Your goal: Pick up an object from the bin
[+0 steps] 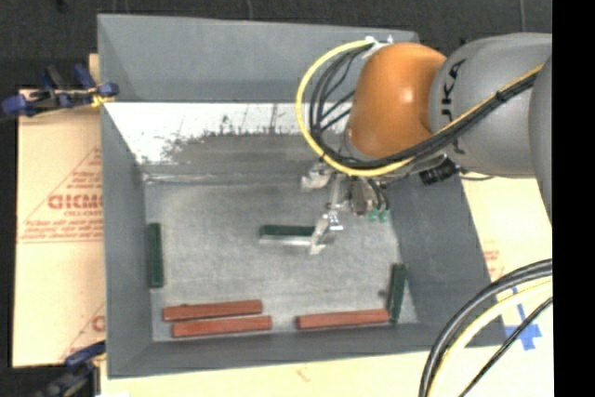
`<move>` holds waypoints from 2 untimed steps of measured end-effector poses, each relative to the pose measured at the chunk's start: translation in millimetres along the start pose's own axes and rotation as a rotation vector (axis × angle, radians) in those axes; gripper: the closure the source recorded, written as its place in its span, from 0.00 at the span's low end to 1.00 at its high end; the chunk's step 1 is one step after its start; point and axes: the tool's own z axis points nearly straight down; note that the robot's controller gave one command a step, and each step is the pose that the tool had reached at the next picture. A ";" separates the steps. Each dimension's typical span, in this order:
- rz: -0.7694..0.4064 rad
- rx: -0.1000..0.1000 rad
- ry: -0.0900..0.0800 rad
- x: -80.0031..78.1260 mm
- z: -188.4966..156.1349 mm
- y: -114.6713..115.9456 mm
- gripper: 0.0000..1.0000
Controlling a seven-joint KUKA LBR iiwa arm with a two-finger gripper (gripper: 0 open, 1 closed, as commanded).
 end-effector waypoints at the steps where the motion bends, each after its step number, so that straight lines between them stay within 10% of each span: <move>1: 0.098 -0.001 -0.003 3.3 62.4 24.9 0.00; 2: 0.109 0.000 -0.003 2.6 61.6 24.4 0.00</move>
Offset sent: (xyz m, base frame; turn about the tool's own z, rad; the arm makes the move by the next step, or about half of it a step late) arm 0.0031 0.0274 -0.0012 0.1018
